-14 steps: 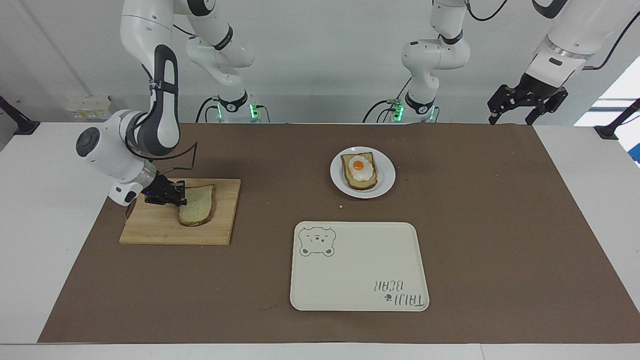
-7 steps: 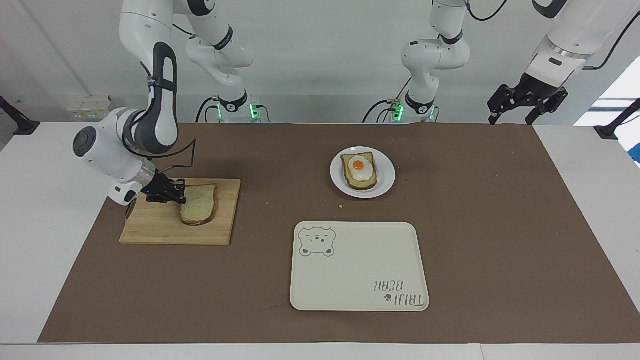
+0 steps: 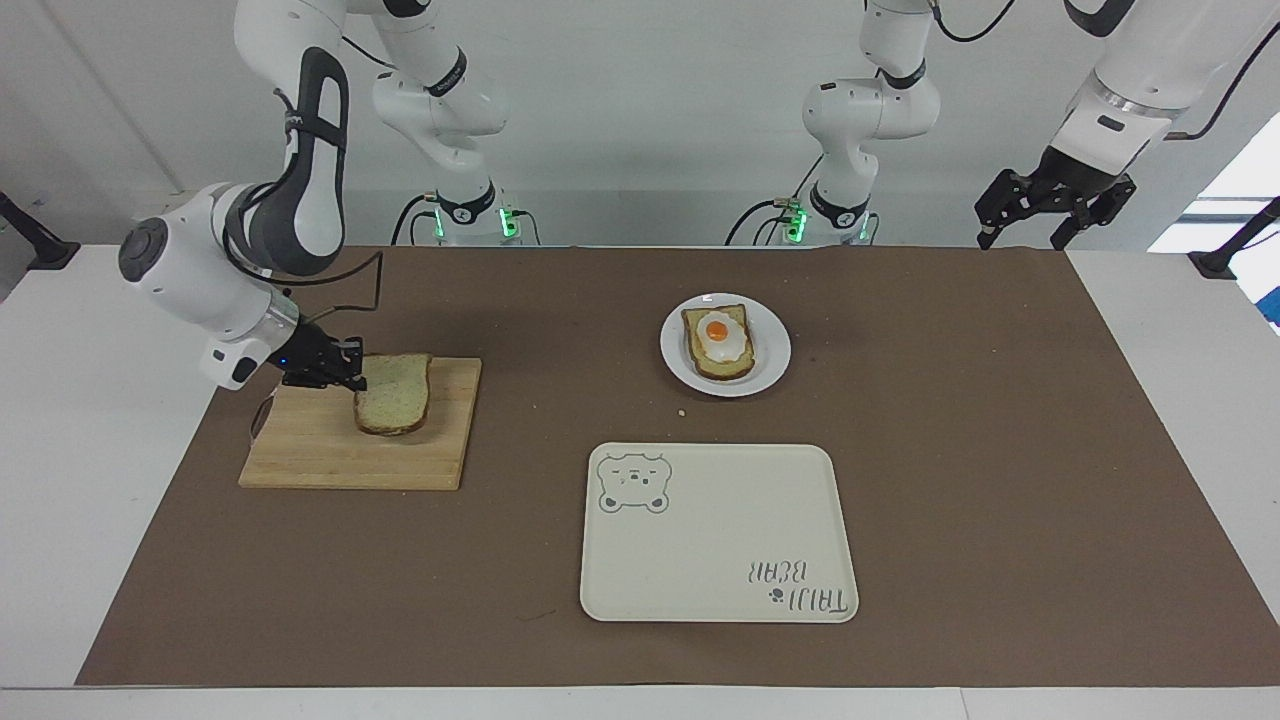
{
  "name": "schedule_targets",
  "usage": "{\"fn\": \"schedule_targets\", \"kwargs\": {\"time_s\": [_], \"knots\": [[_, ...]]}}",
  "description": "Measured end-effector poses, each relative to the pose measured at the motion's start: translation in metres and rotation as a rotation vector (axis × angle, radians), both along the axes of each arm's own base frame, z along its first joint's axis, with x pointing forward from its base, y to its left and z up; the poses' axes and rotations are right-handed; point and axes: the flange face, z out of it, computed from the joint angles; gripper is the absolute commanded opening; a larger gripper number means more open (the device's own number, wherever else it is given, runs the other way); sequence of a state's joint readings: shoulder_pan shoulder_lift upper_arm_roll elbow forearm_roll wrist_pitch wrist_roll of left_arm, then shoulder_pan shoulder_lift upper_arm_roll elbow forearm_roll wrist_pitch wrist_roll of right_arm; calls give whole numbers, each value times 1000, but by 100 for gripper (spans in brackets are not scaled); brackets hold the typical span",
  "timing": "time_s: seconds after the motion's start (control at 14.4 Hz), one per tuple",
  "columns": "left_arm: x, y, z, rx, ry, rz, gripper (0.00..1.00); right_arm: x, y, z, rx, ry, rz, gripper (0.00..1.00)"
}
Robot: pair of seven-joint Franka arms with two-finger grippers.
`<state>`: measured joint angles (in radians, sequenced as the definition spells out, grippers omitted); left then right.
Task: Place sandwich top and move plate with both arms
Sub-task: 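Lift the bread slice with the right gripper toward the plate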
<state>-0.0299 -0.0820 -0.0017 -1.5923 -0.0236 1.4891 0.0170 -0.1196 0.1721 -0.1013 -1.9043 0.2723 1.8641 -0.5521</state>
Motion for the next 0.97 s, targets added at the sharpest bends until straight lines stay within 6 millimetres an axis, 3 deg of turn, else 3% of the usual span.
{"fn": "schedule_targets", "kwargs": {"time_s": [0.35, 0.62, 0.76, 0.97], "knots": [[0, 0, 0, 0, 0, 0, 100, -2, 32, 41, 22, 63, -27, 0], [0, 0, 0, 0, 0, 0, 100, -2, 70, 45, 76, 112, -46, 0], [0, 0, 0, 0, 0, 0, 100, -2, 100, 45, 73, 142, -46, 0], [0, 0, 0, 0, 0, 0, 100, -4, 162, 45, 47, 178, -52, 0]]}}
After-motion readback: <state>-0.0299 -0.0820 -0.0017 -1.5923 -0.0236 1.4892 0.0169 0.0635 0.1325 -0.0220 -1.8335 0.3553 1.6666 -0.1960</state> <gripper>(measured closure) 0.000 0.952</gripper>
